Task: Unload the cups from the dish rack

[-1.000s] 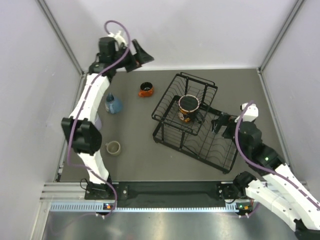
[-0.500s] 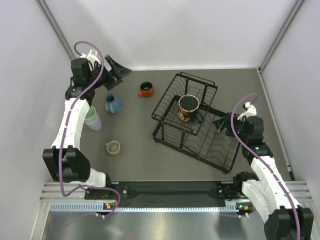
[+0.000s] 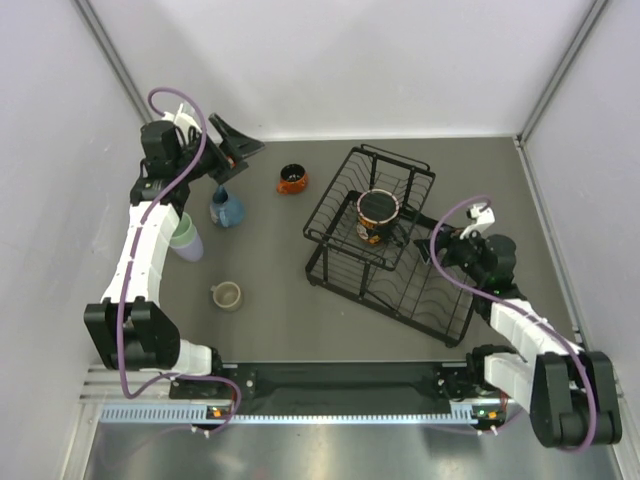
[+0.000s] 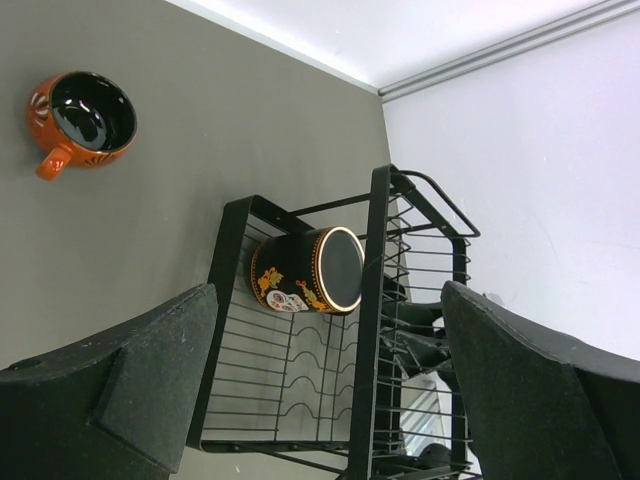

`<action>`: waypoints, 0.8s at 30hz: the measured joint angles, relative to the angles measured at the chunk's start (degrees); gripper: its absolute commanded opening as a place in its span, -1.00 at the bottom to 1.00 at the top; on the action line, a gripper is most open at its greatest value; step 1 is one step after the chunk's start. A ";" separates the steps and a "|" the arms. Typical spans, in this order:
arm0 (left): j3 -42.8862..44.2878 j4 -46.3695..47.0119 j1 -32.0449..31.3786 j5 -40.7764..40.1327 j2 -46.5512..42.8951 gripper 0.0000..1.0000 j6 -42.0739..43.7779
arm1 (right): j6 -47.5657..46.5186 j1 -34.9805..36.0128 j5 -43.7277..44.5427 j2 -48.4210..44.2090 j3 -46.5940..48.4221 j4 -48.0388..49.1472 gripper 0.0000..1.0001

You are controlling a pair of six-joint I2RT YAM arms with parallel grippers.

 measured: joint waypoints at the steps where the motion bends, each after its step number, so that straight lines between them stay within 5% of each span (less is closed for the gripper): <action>1: -0.11 -0.02 0.00 0.07 0.00 0.97 -0.07 | -0.72 0.00 -0.74 1.03 -0.15 1.40 0.54; 12: -0.55 0.39 0.00 1.01 -0.59 0.97 -0.98 | -3.61 0.00 -10.03 11.82 3.58 6.56 0.40; 24: -0.55 1.86 0.61 2.36 -0.59 0.97 -2.64 | 3.10 0.00 -12.70 20.65 4.61 17.46 0.32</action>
